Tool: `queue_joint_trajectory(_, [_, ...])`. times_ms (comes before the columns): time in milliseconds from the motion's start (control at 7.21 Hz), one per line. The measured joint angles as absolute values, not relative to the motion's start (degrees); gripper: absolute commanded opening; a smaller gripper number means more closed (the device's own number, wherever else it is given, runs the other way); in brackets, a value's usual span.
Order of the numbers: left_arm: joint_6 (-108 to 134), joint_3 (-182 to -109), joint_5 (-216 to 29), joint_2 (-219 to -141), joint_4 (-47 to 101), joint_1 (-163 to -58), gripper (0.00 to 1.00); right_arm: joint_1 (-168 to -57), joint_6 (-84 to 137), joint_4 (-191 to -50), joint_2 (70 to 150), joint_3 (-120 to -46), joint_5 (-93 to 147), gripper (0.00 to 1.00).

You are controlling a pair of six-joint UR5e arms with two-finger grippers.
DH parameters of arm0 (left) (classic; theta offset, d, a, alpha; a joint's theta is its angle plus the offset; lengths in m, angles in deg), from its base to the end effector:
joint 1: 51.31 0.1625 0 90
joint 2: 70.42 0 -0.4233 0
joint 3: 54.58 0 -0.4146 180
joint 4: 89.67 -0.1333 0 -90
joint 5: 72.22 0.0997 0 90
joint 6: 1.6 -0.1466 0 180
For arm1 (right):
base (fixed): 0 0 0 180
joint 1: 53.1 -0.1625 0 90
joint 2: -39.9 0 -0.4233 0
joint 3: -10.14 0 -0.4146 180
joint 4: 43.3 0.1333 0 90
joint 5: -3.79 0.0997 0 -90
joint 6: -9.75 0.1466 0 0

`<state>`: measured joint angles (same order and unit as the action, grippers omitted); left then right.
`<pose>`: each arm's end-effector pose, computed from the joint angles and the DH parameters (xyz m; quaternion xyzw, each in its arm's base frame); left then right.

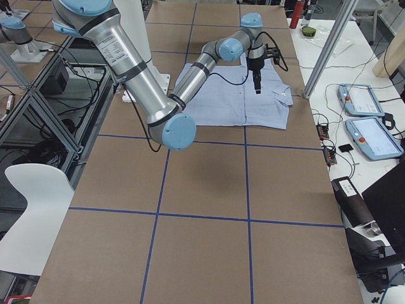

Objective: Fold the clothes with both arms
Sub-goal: 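Release the sleeve and withdraw the right gripper off the table, then lower the left gripper to the cuff of the sleeve nearest it and grasp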

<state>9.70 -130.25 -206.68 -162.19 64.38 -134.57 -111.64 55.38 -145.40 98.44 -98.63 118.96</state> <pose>0.0355 -0.5614 0.6629 0.3437 0.3996 0.1310 0.8397 -0.2769 -0.5885 0.2477 0.1210 -0.3597 0.0431 0.9242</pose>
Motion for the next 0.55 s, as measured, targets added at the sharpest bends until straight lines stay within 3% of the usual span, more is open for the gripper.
queue_joint_trajectory(277, [19.97,-128.25,-198.75,-162.71,70.77,-128.32,1.0,-120.65,39.69,-144.44,110.31,-103.95,126.94,1.0])
queue_joint_trajectory(555, [30.13,-126.71,-192.59,-162.91,76.01,-123.32,0.96,-127.04,29.34,-141.77,117.49,-104.52,130.87,1.0])
